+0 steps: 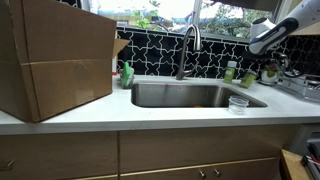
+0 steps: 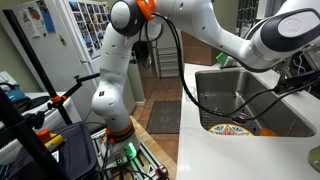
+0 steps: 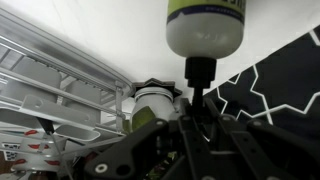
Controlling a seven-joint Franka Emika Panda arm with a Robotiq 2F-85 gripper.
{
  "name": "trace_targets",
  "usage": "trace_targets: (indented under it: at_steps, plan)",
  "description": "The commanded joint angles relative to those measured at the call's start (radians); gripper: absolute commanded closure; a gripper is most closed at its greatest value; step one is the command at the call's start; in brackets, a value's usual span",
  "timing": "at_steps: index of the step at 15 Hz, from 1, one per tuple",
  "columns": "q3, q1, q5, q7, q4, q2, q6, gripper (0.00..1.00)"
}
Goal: Put the bottle upright
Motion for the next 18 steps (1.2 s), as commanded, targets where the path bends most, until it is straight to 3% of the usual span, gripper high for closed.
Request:
trace_targets:
  at_steps: [1,8,9,12,18]
  plan:
    - [-0.024,0.024,-0.004,0.004,-0.004,0.007,0.011,0.84]
    - [-0.042,0.045,-0.016,0.010,-0.016,0.003,0.018,0.84]
    - [-0.042,0.045,-0.016,0.010,-0.016,0.003,0.018,0.96]
    - [-0.092,0.104,-0.126,0.075,-0.021,0.007,0.037,0.96]
    - [-0.114,0.183,-0.288,0.171,-0.054,-0.012,0.047,0.96]
